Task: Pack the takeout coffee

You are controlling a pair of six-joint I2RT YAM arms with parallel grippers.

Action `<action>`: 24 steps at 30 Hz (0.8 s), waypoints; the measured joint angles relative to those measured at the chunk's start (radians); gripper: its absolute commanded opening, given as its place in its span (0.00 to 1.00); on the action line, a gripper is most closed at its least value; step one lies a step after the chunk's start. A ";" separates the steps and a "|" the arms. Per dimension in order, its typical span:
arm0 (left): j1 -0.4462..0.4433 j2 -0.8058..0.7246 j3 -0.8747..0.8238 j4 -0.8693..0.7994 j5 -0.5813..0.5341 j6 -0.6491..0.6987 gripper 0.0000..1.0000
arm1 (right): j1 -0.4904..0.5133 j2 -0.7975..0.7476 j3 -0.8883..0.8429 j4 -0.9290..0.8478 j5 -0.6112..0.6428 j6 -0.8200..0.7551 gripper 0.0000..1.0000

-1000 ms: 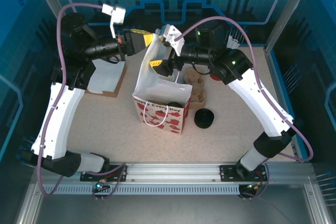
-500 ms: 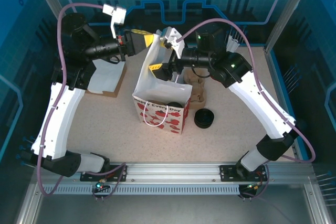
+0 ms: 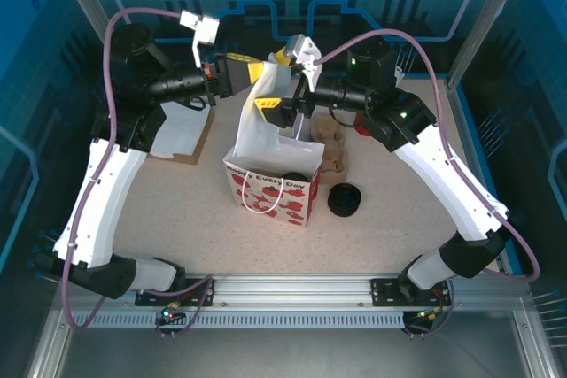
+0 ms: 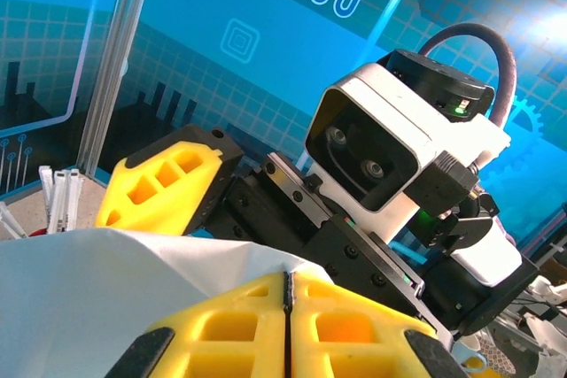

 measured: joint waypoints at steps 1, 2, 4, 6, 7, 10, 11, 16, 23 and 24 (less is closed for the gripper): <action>-0.003 0.000 0.000 0.000 0.000 0.000 0.08 | 0.000 0.001 0.000 0.003 -0.004 0.002 1.00; -0.007 0.000 0.000 0.000 0.000 0.000 0.08 | 0.000 0.002 0.000 0.007 -0.007 0.003 1.00; -0.011 0.000 0.000 0.000 0.000 0.000 0.08 | 0.000 0.006 0.000 0.013 -0.014 0.004 1.00; -0.013 0.000 0.000 0.000 0.000 0.000 0.08 | 0.000 0.013 0.000 0.017 -0.023 0.010 0.99; -0.013 0.001 0.000 0.000 0.000 0.000 0.08 | 0.001 0.016 -0.002 0.021 -0.027 0.013 0.98; -0.013 0.004 0.000 0.012 0.000 -0.001 0.08 | 0.002 0.018 -0.023 0.035 -0.042 0.028 0.89; -0.013 0.006 0.000 0.017 0.000 -0.002 0.08 | 0.002 0.019 -0.028 0.037 -0.050 0.035 0.86; -0.014 0.012 0.000 0.031 0.000 -0.009 0.08 | 0.008 0.030 -0.044 0.048 -0.076 0.061 0.81; -0.014 0.014 0.000 0.056 -0.004 -0.024 0.08 | 0.016 0.030 -0.090 0.073 -0.094 0.100 0.60; -0.014 0.016 0.000 0.059 -0.004 -0.024 0.08 | 0.016 0.030 -0.094 0.076 -0.097 0.106 0.56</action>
